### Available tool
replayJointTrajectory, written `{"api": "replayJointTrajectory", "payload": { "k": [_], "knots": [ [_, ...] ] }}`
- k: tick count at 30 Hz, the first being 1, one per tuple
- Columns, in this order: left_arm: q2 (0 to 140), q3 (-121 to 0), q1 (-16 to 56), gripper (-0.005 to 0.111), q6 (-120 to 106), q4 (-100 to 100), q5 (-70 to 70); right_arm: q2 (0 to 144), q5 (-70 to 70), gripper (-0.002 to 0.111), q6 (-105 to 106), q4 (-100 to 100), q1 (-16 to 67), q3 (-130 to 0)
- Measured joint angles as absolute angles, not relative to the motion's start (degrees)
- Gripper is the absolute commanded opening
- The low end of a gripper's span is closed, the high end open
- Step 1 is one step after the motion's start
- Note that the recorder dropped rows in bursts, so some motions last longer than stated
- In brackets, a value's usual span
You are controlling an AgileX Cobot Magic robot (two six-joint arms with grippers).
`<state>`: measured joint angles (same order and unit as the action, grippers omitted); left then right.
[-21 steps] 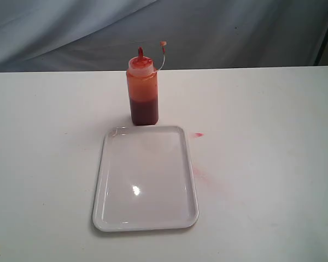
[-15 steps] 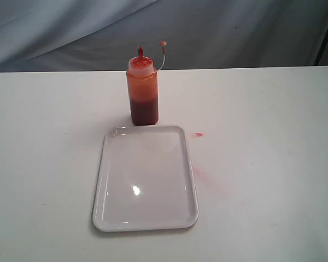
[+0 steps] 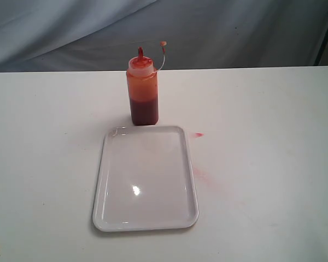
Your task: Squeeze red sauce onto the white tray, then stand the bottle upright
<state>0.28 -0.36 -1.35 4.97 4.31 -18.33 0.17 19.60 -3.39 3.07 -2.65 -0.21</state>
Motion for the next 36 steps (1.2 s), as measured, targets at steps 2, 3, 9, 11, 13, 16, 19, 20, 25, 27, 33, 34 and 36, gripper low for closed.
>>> {"api": "replayJointTrajectory", "payload": {
  "k": [2, 3, 9, 11, 13, 16, 19, 20, 25, 27, 33, 34, 36],
  "knots": [
    [0.28, -0.36, -1.35, 0.0, 4.97, 4.31, -18.33, 0.17, 19.6, 0.0, -3.39, 3.07, -2.65, -0.21],
    [0.28, -0.36, -1.35, 0.0, 4.97, 4.31, -18.33, 0.17, 19.6, 0.0, -3.39, 3.07, -2.65, -0.21],
    [0.28, -0.36, -1.35, 0.0, 4.97, 4.31, -18.33, 0.17, 19.6, 0.0, -3.39, 3.07, -2.65, -0.21],
    [0.28, -0.36, -1.35, 0.0, 4.97, 4.31, -18.33, 0.17, 19.6, 0.0, -3.39, 3.07, -2.65, -0.21],
    [0.28, -0.36, -1.35, 0.0, 4.97, 4.31, -18.33, 0.17, 19.6, 0.0, -3.39, 3.07, -2.65, -0.21],
    [0.28, -0.36, -1.35, 0.0, 4.97, 4.31, -18.33, 0.17, 19.6, 0.0, -3.39, 3.07, -2.65, -0.21],
    [0.28, -0.36, -1.35, 0.0, 4.97, 4.31, -18.33, 0.17, 19.6, 0.0, -3.39, 3.07, -2.65, -0.21],
    [0.28, -0.36, -1.35, 0.0, 4.97, 4.31, -18.33, 0.17, 19.6, 0.0, -3.39, 3.07, -2.65, -0.21],
    [0.28, -0.36, -1.35, 0.0, 4.97, 4.31, -18.33, 0.17, 19.6, 0.0, -3.39, 3.07, -2.65, -0.21],
    [0.28, -0.36, -1.35, 0.0, 4.97, 4.31, -18.33, 0.17, 19.6, 0.0, -3.39, 3.07, -2.65, -0.21],
    [0.28, -0.32, -1.35, 0.0, 4.97, 4.31, -16.56, 0.17, 19.6, 0.0, -3.39, 3.07, -2.65, -0.21],
    [0.28, -0.23, -1.35, 0.0, 4.97, 4.31, -14.13, 0.17, 19.6, 0.0, -3.39, 3.07, -2.65, -0.21],
    [0.28, -0.23, -1.35, 0.0, 4.97, 4.31, -9.59, 0.17, 19.6, 0.0, -3.39, 3.07, -2.65, -0.21]
  ]
}}
